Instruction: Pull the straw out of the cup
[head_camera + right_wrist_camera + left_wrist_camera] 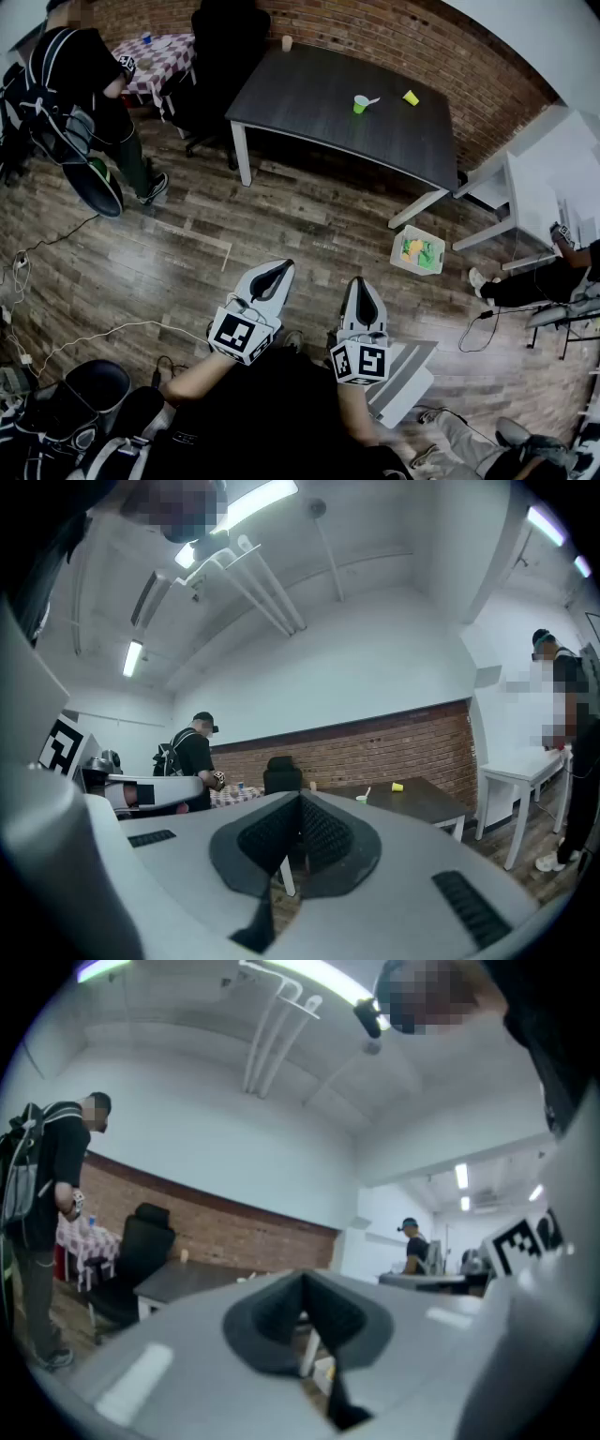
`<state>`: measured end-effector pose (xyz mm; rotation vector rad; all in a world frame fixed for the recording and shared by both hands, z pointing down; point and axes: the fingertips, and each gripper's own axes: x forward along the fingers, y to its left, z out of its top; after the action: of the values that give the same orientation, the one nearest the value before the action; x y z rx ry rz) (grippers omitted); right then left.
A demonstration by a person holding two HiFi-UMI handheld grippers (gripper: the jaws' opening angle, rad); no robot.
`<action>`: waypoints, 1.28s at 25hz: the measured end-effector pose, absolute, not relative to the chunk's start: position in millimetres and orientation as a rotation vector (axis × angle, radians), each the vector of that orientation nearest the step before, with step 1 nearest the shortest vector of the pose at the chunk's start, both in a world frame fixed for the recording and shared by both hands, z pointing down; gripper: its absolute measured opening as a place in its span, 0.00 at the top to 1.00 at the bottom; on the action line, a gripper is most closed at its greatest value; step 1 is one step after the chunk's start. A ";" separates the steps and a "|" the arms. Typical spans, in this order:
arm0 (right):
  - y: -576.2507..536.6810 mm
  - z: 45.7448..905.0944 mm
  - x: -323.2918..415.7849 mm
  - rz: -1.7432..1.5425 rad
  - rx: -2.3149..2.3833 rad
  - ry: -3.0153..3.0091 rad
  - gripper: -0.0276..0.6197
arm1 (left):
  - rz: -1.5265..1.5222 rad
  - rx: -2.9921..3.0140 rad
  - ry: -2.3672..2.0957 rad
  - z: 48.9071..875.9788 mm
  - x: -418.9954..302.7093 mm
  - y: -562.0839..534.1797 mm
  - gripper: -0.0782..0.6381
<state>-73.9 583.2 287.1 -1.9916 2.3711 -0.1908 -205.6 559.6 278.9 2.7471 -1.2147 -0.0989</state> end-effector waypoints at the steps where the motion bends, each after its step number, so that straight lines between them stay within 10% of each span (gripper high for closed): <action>1: 584.1 286.7 -74.4 -0.189 -1.989 2.372 0.95 | -0.098 2.747 -1.214 278.5 -205.4 560.1 0.89; 32: 563.5 303.3 -5.8 -0.258 -1.875 2.424 0.95 | -0.017 2.704 -1.287 296.6 -125.1 545.0 0.89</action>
<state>-5.8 563.5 303.3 -1.8754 2.4241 -0.2577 -125.1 545.0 296.6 2.7039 -1.2867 -0.0173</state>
